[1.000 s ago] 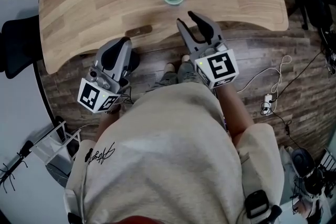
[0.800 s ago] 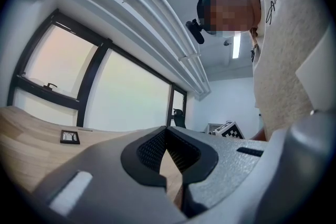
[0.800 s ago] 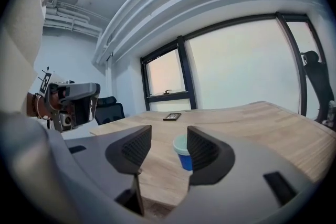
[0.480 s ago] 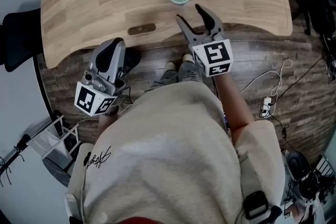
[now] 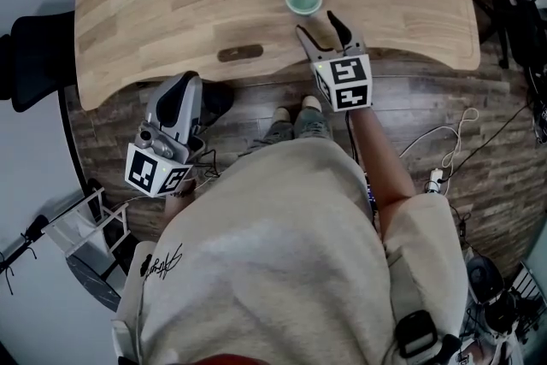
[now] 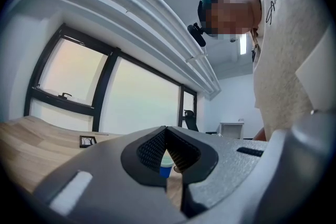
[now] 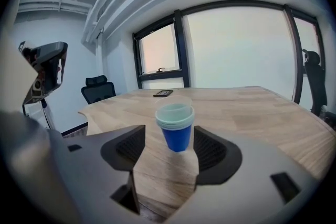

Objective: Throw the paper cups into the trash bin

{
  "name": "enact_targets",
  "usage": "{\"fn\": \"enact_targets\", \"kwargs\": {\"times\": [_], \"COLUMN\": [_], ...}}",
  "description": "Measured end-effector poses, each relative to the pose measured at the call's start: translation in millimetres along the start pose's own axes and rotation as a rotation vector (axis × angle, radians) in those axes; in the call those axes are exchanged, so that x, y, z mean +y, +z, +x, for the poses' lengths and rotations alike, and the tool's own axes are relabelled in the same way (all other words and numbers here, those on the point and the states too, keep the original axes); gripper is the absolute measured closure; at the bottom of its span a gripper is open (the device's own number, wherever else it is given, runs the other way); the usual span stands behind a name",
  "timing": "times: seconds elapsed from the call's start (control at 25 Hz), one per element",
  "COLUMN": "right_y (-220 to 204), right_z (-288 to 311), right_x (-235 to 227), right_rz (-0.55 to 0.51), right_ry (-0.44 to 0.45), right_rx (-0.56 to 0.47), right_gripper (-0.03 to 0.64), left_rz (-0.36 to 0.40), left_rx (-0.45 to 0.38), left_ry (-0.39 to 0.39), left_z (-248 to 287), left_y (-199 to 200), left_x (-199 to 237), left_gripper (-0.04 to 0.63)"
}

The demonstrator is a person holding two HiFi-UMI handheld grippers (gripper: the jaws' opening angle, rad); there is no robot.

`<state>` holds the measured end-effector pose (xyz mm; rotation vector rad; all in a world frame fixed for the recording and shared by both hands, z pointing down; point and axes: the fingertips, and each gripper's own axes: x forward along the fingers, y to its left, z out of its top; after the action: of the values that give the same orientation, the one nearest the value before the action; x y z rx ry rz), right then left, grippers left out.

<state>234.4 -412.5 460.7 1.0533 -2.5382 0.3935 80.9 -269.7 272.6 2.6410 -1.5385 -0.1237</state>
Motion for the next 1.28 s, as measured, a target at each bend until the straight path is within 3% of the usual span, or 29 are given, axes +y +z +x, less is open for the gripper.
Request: {"fn": "enact_targets", "kwargs": {"times": [0.48,1.28], "right_y": [-12,-24], "right_z": [36,72], "right_x": [-10,-23], "right_rz": [0.018,-0.047], "right_ry": [-0.031,-0.059], "right_rx": [0.055,0.112], "right_gripper": [0.341,0.328], "left_rz": [0.025,0.035], "left_rx": [0.012,0.024], "left_ry": [0.077,0.205], "left_z": [-27,-55], "left_y": [2,0], "left_x": [10,26], "left_gripper": [0.592,0.592]}}
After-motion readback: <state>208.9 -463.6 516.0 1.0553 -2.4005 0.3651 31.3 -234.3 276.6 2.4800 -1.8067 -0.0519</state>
